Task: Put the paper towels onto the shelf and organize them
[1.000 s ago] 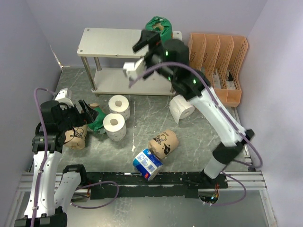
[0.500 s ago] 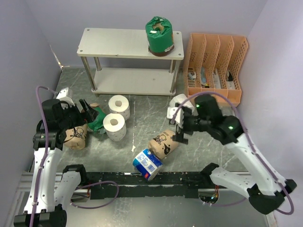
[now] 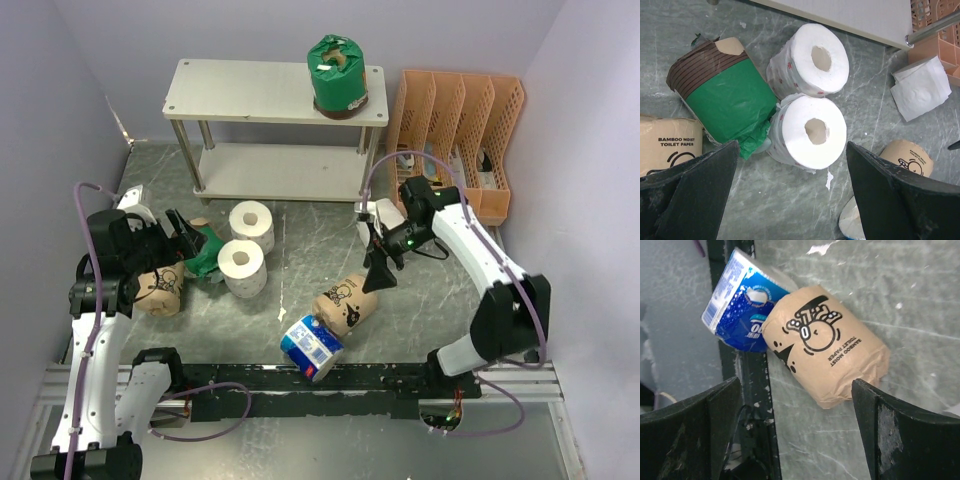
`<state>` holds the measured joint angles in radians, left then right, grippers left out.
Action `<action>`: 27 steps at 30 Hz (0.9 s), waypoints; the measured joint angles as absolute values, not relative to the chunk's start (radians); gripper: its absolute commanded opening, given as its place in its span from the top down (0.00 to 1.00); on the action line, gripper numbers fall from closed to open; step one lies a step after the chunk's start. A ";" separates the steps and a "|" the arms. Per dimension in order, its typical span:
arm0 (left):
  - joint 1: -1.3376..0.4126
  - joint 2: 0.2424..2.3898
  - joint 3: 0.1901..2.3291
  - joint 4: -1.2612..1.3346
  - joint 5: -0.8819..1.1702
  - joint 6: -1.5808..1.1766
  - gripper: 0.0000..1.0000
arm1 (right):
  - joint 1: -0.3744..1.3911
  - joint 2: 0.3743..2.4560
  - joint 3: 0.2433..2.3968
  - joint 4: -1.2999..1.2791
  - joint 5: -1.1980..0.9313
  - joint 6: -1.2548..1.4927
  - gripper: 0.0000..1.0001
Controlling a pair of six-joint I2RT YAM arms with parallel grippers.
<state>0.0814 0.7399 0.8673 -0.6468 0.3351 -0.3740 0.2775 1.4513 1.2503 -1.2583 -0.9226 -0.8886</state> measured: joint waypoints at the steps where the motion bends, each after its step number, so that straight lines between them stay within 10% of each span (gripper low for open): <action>1: 0.082 0.739 0.867 -0.647 0.335 -0.374 0.01 | 0.268 1.488 1.249 -1.274 -0.936 -0.910 0.07; 27: 0.100 0.746 0.867 -0.647 0.338 -0.374 0.00 | 0.228 1.459 1.177 -1.236 -0.895 -1.057 0.00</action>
